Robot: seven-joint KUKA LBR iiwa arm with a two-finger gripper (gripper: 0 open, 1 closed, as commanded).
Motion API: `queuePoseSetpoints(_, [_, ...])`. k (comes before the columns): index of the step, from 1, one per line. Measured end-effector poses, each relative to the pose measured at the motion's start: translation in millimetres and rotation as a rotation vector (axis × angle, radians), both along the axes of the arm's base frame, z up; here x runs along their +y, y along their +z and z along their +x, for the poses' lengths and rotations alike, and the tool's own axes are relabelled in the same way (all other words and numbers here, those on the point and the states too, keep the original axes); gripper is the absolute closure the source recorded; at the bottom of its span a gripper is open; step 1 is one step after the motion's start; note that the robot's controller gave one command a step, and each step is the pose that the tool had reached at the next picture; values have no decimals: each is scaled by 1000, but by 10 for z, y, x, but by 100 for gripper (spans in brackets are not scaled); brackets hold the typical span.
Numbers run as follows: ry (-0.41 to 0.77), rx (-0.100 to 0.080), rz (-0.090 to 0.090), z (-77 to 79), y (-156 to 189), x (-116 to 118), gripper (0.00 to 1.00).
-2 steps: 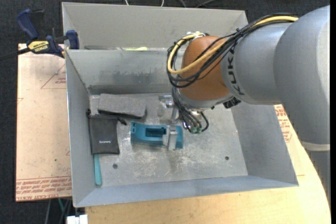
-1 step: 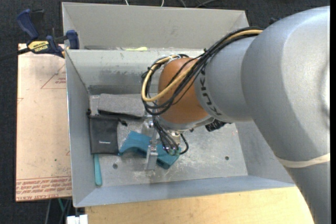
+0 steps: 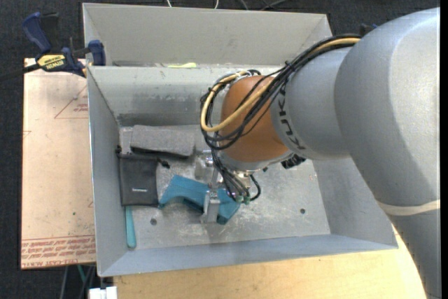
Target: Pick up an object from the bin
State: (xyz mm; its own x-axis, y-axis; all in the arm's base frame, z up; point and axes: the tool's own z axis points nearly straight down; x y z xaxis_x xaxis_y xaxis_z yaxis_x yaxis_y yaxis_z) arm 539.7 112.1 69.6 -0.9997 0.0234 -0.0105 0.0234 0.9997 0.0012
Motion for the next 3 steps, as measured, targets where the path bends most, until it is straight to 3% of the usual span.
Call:
queuePoseSetpoints(1, [-38, 19, 2, -51, 5, 170, 100])
queuePoseSetpoints(2, [-38, 18, 2, -51, 7, 170, 100])
queuePoseSetpoints(3, [-38, 31, 0, -90, 330, 164, 100])
